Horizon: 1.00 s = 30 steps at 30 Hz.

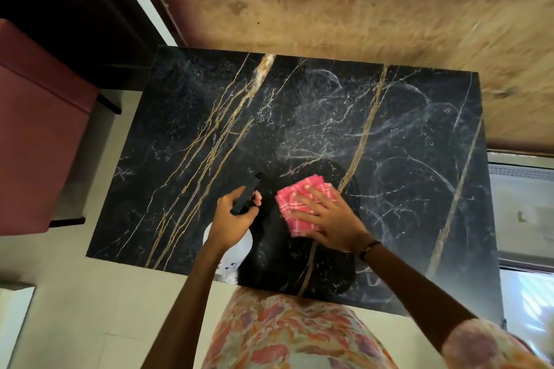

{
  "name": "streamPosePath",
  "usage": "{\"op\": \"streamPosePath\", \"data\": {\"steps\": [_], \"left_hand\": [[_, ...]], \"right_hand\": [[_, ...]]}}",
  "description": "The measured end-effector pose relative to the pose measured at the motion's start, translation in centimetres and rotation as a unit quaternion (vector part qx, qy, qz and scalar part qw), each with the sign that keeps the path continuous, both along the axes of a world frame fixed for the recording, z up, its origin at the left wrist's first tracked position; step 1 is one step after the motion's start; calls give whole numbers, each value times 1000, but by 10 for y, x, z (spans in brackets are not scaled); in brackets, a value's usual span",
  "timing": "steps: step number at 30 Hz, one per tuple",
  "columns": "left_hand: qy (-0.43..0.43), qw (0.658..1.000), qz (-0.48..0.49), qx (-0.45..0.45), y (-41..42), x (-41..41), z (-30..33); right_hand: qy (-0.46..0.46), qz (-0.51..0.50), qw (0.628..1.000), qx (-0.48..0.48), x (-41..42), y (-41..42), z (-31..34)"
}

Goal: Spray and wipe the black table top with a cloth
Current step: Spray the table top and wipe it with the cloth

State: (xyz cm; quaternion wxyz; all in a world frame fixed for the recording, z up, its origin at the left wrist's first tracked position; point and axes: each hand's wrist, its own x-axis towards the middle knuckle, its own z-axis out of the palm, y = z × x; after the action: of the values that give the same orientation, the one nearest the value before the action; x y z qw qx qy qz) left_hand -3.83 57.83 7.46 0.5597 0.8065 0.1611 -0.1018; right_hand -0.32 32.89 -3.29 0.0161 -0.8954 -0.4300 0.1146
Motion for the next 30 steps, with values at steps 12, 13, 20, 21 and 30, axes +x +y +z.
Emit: {"op": "streamPosePath", "data": {"steps": [12,13,20,21,30], "left_hand": [[9,998,-55,-24,9,57,-6],[11,998,-55,-28,10,62,-6],[4,998,-65,-14,16,98,-9],[5,998,-66,-17,17,103,-10],[-2,997,-64,-31,10,146,-12]], "right_hand": [[15,-140,990,26,89,90,11],[12,-110,993,35,80,95,9],[-39,-40,998,21,66,3,1],[-37,-74,997,10,79,-9,1],[-9,-261,965,9,182,79,1]]}}
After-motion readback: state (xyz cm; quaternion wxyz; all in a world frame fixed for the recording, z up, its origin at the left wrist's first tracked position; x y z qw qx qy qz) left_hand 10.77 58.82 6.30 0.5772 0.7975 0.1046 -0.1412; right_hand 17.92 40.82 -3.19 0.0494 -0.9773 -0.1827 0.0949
